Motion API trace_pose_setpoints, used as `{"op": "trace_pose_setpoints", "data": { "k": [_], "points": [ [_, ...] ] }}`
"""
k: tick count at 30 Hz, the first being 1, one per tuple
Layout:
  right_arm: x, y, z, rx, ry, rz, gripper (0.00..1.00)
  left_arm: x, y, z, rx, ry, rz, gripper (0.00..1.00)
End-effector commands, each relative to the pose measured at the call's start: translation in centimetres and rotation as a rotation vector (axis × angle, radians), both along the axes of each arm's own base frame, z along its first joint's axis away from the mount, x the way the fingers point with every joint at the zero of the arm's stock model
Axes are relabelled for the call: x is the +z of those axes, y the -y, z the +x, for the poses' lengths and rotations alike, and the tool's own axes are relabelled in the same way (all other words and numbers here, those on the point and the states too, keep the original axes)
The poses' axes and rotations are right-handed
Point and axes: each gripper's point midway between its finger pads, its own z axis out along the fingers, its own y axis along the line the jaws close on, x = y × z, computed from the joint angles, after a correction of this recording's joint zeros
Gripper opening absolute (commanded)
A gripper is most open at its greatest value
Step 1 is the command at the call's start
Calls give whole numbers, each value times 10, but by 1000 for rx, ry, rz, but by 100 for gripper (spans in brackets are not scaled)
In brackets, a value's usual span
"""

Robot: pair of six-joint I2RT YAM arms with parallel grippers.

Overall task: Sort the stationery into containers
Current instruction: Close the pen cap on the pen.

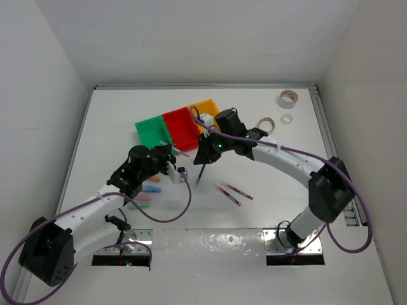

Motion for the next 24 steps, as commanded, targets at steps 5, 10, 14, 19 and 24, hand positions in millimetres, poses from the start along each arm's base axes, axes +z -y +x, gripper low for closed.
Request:
{"op": "trace_pose_setpoints", "data": {
  "k": [5, 10, 14, 19, 24],
  "points": [
    [28, -12, 8, 11, 62, 69, 0, 22, 10, 1, -32, 50, -37, 0],
    [38, -15, 10, 5, 81, 91, 0, 22, 10, 1, -27, 43, -49, 0],
    [39, -16, 9, 7, 84, 92, 0, 22, 9, 0, -24, 39, -50, 0],
    [41, -15, 10, 3, 89, 90, 0, 22, 9, -2, -25, 35, -54, 0],
    [44, -10, 9, 7, 109, 73, 0, 22, 9, -1, -21, 35, -61, 0]
  ]
}}
